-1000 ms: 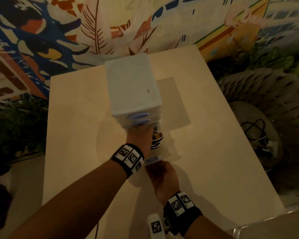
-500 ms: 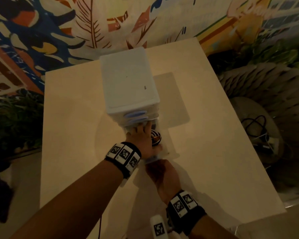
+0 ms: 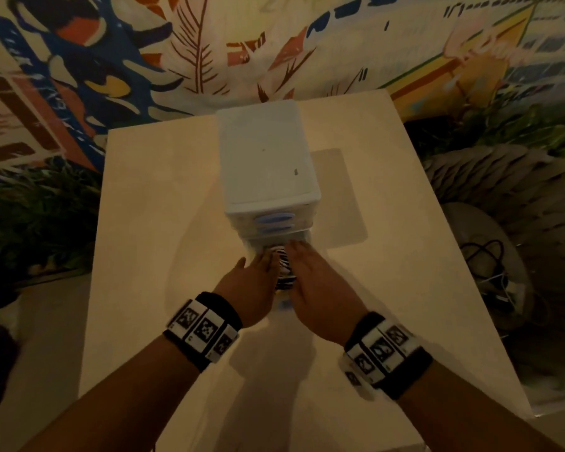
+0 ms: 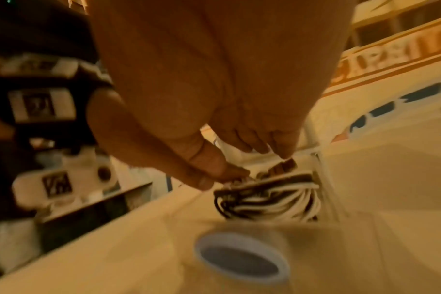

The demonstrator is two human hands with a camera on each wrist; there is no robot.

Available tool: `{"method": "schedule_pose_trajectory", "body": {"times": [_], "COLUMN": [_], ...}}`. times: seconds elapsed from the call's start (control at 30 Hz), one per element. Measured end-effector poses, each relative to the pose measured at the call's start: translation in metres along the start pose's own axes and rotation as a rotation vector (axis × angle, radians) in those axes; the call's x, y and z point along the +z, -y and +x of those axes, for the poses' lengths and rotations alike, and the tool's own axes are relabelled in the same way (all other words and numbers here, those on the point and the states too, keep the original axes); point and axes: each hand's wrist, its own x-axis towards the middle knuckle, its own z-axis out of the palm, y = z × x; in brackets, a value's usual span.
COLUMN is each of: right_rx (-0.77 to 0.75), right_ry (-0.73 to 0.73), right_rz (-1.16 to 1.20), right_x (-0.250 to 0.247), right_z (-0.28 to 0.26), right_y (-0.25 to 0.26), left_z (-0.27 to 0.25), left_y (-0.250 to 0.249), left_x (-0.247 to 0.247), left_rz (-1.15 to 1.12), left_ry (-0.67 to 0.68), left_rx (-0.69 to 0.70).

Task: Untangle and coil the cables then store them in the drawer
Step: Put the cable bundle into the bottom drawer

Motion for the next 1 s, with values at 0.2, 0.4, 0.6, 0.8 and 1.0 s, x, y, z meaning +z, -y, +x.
{"method": "schedule_pose_trajectory", "body": {"times": [0.2,0.4,0.6,0.8,1.0], "right_rx": [0.06,0.066,0.098,0.069,0.084], "right_ry": [0.357,0.388,0.404,0.374,0.196], "right_rz": [-0.434,-0.463,-0.42,-0.333,-0.139], "right_x": [0.045,0.05,0.046,0.027,0.008], "right_z": [0.019,0.016,0.019,0.023,0.017], "right_y": [-0.023,-0.019,-0.017,-0.017,-0.009], "left_z": [0.003,0.01,0.004,-0.049,-0.048], "left_y": [-0.01,-0.019,-0.014,0.02,0.079], "left_x": [0.01,0.01,-0.004,-0.042,-0.078], "left_rz": [0.148,0.235,0.178,-0.137,-0.578], "left_ry": [0.123,0.161,0.131,-0.571,-1.13], "left_rx": [-0.033,-0.071,-0.031,0.055,-0.11]}}
